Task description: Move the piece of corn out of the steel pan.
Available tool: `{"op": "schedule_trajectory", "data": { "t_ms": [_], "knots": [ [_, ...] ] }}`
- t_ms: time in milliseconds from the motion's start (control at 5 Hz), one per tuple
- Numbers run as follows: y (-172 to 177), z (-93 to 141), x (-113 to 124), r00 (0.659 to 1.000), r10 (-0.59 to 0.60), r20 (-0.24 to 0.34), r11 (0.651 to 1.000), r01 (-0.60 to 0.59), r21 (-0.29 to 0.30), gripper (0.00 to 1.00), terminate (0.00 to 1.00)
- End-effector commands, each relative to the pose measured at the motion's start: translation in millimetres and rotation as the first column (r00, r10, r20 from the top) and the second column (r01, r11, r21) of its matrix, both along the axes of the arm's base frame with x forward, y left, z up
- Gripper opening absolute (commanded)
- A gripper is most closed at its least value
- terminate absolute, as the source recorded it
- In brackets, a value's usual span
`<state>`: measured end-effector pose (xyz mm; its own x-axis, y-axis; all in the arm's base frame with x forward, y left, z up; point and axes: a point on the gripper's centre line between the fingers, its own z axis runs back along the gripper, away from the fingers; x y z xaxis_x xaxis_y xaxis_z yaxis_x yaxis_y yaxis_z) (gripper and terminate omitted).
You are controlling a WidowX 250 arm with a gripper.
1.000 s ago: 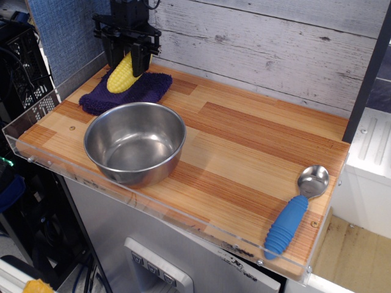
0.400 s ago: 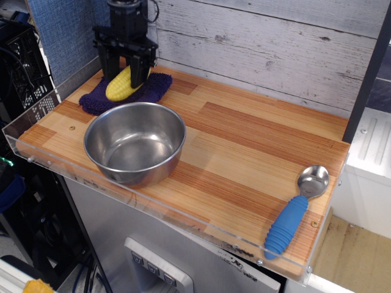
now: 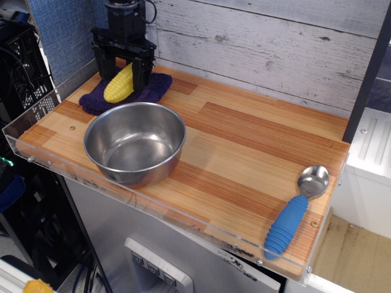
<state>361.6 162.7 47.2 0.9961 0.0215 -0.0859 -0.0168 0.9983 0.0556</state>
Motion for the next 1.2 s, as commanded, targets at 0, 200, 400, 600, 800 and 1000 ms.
{"op": "schedule_trajectory", "data": {
  "t_ms": [0,200,400,600,800,1000],
  "knots": [
    [-34.5,98.3,-9.3,0.963,-0.062,0.263,0.997,0.073,-0.034,1.0,0.0],
    [-50.1,103.6,-8.6,0.96,-0.077,0.268,0.993,0.099,-0.069,1.0,0.0],
    [-56.6,101.2,-8.2,0.969,-0.071,0.237,0.993,0.09,-0.071,1.0,0.0],
    [-56.8,103.0,-9.5,0.973,-0.043,0.227,0.999,0.048,-0.016,1.0,0.0],
    [-54.6,105.2,-9.8,0.98,-0.067,0.189,0.998,0.067,0.007,1.0,0.0],
    [-54.6,105.2,-9.8,0.98,-0.067,0.189,0.998,0.067,0.007,1.0,0.0]
  ]
}}
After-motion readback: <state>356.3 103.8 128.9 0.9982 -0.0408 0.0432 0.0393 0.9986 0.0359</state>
